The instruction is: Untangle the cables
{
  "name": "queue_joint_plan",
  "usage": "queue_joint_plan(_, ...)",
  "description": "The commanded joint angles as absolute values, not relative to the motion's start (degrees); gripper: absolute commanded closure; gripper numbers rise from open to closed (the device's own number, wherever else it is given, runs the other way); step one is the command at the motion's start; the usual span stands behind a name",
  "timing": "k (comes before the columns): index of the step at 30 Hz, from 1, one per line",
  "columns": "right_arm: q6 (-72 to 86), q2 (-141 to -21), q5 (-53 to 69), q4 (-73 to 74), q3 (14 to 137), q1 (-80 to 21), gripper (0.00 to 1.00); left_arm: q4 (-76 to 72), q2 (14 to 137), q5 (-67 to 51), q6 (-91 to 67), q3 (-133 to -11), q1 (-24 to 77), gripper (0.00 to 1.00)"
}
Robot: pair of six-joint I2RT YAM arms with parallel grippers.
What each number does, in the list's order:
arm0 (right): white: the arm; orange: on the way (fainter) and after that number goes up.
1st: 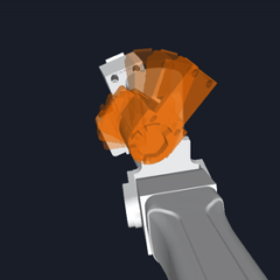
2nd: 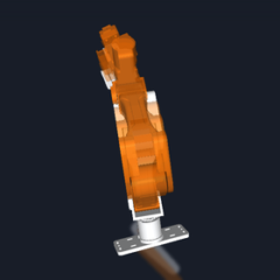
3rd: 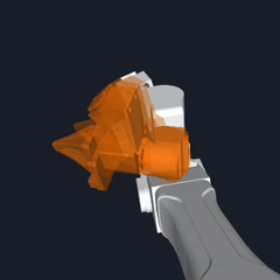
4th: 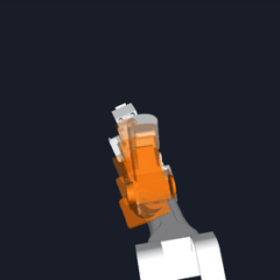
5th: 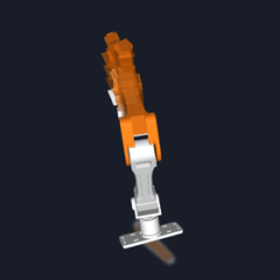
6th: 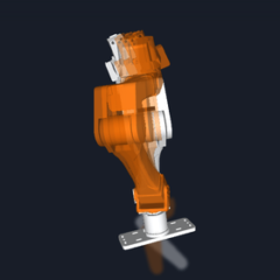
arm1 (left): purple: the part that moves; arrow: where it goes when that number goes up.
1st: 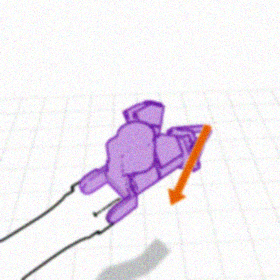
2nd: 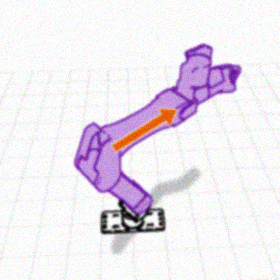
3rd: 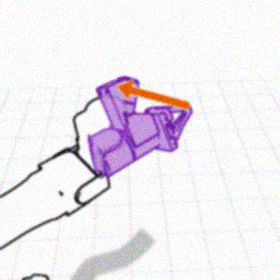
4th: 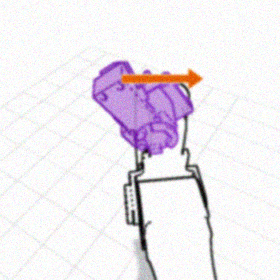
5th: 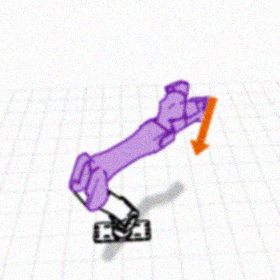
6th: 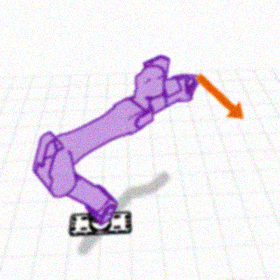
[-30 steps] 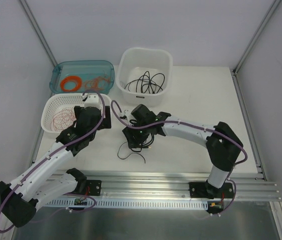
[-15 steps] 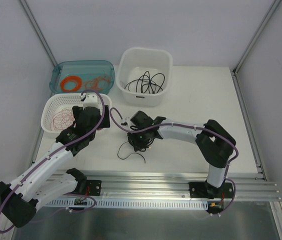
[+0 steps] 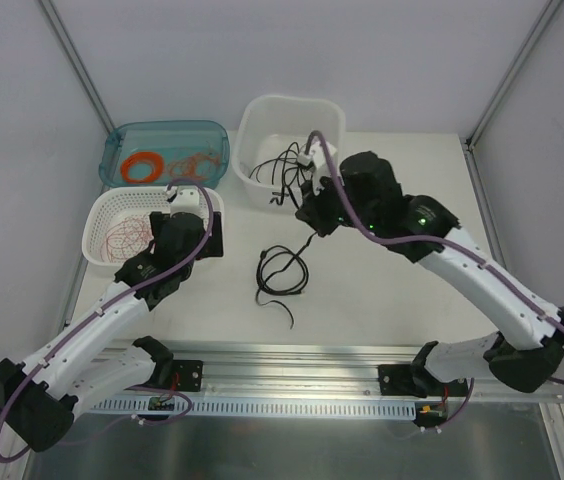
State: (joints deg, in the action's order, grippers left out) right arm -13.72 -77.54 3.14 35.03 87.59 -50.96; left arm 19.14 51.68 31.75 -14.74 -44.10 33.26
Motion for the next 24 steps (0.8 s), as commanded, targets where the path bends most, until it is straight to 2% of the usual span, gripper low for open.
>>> queue_joint_plan(1, -17.31, -73.05, -3.33, 39.9, 94.65, -50.1, 0.99, 17.93, 52.12, 30.24, -14.41, -44.56, 32.52, 0.01)
queue_joint_plan(12, -18.63, -65.57, -11.6, 31.65, 101.77, -44.92, 0.99, 17.93, 53.35, 28.92, -13.97, -44.74, 32.61, 0.01)
queue_joint_plan(19, -21.52, -71.97, -13.61, 31.2, 116.7, -41.13, 0.99, 17.93, 53.79, 28.65, -13.89, -44.91, 32.52, 0.01)
queue_joint_plan(24, -23.29, -72.6, -15.29, 24.7, 117.77, -39.73, 0.99, 17.84, 53.88, 29.09, -13.8, -44.65, 32.52, 0.01)
